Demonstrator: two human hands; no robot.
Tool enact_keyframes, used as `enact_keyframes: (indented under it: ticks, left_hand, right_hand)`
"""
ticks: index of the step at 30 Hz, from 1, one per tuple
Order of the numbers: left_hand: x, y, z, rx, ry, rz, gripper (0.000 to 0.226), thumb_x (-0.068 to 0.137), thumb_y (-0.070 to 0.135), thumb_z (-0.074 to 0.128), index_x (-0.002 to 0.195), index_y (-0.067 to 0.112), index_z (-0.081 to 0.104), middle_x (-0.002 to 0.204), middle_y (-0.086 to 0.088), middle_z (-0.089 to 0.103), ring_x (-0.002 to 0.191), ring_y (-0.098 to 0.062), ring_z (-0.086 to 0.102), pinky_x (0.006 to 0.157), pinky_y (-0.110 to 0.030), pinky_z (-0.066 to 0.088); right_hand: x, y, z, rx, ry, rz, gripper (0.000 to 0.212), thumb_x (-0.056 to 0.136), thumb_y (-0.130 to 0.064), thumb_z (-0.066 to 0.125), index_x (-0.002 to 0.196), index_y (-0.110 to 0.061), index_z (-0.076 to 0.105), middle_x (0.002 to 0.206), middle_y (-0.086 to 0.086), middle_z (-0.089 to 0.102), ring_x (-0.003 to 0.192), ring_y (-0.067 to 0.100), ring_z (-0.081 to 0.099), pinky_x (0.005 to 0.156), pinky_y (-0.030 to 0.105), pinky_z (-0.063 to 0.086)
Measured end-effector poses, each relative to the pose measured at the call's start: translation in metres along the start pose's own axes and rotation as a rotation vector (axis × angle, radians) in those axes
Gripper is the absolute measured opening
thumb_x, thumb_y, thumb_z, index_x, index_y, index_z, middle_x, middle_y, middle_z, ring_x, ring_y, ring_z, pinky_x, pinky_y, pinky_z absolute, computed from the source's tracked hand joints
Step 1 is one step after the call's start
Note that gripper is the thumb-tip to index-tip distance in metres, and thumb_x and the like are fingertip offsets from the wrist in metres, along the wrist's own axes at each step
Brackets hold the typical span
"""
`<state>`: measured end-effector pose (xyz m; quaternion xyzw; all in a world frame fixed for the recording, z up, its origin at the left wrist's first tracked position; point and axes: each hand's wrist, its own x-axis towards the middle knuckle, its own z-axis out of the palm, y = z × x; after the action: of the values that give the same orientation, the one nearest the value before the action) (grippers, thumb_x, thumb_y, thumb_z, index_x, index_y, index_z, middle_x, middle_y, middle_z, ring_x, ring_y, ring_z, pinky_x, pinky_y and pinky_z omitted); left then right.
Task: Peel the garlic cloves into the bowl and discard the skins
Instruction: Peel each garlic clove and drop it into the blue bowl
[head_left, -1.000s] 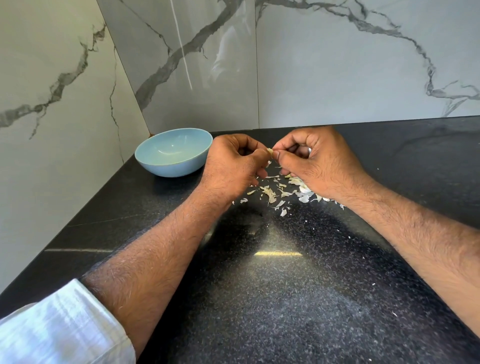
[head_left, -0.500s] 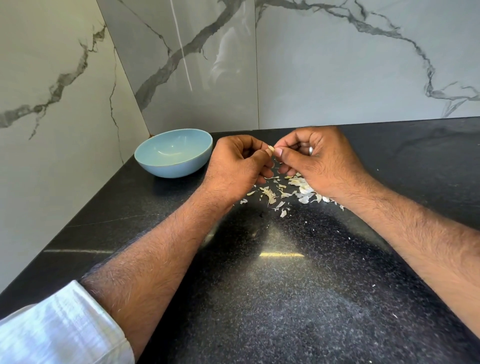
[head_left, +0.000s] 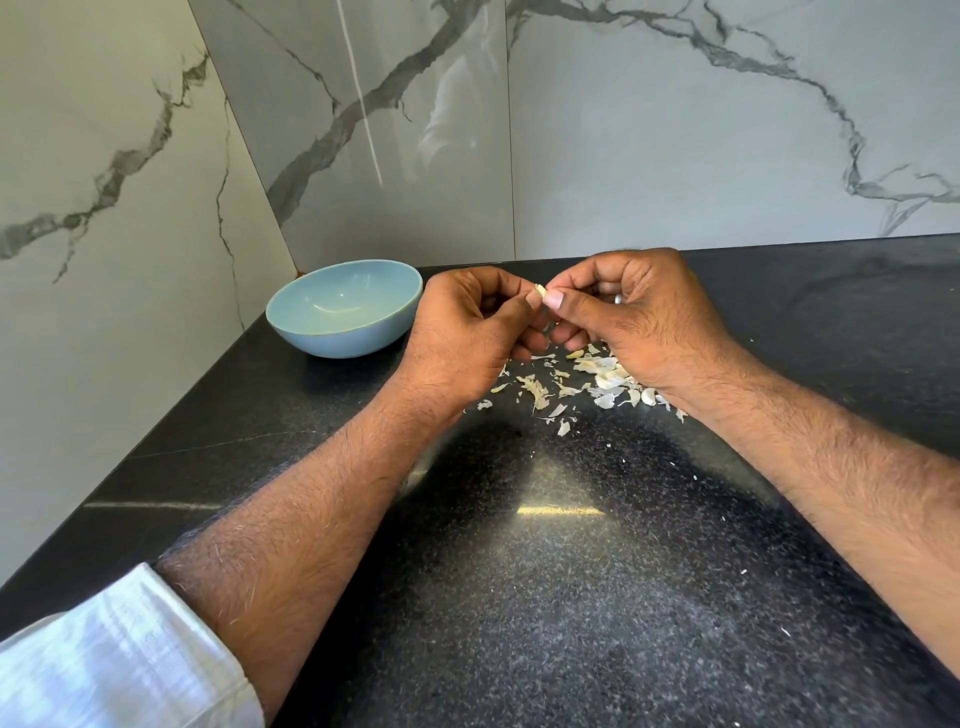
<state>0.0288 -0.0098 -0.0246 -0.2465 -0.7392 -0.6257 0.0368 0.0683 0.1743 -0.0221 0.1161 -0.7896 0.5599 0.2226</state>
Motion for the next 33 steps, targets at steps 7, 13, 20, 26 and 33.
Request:
enact_keyframes:
  ticks: [7,13,20,26,33]
  left_hand:
    - [0.001,0.001,0.0,0.133,0.032,0.012,0.01,0.098,0.011,0.069,0.088,0.01,0.072,0.07,-0.01,0.075,0.059,-0.023,0.069,0.055,-0.03,0.055]
    - [0.001,0.002,0.001,0.145,0.053,-0.003,0.012,0.097,0.01,0.069,0.086,0.009,0.073,0.065,-0.003,0.073,0.054,-0.012,0.066,0.053,-0.027,0.052]
    - [0.0,0.002,0.001,0.165,0.051,-0.003,0.011,0.097,0.014,0.072,0.088,0.009,0.073,0.064,-0.004,0.073,0.053,-0.01,0.066,0.054,-0.024,0.051]
    - [0.001,0.002,-0.006,0.098,0.027,-0.022,0.002,0.096,0.007,0.074,0.095,0.008,0.073,0.076,-0.005,0.075,0.059,-0.017,0.068,0.051,-0.019,0.049]
    - [0.003,0.001,-0.01,0.044,0.013,0.011,0.004,0.094,0.009,0.08,0.096,0.007,0.077,0.081,-0.014,0.076,0.063,-0.014,0.065,0.053,-0.02,0.049]
  right_hand:
    - [0.001,0.001,0.003,-0.002,-0.028,0.024,0.008,0.095,-0.01,0.076,0.102,-0.007,0.078,0.083,0.008,0.079,0.07,0.024,0.078,0.064,0.036,0.065]
    - [0.001,0.002,0.005,0.208,-0.076,0.197,0.013,0.099,-0.002,0.067,0.109,-0.002,0.075,0.088,0.015,0.079,0.076,0.028,0.077,0.071,0.039,0.064]
    - [0.0,0.0,0.003,0.394,-0.136,0.318,0.025,0.085,-0.007,0.077,0.11,0.0,0.075,0.096,0.022,0.078,0.085,0.03,0.076,0.078,0.037,0.063]
    - [0.003,0.003,0.0,0.378,-0.112,0.332,0.017,0.091,-0.006,0.075,0.108,-0.001,0.075,0.093,0.017,0.076,0.076,0.022,0.072,0.073,0.035,0.061]
    - [0.0,0.0,0.004,-0.119,-0.078,0.095,0.011,0.094,-0.019,0.079,0.098,-0.009,0.077,0.078,0.006,0.078,0.069,0.017,0.077,0.065,0.033,0.065]
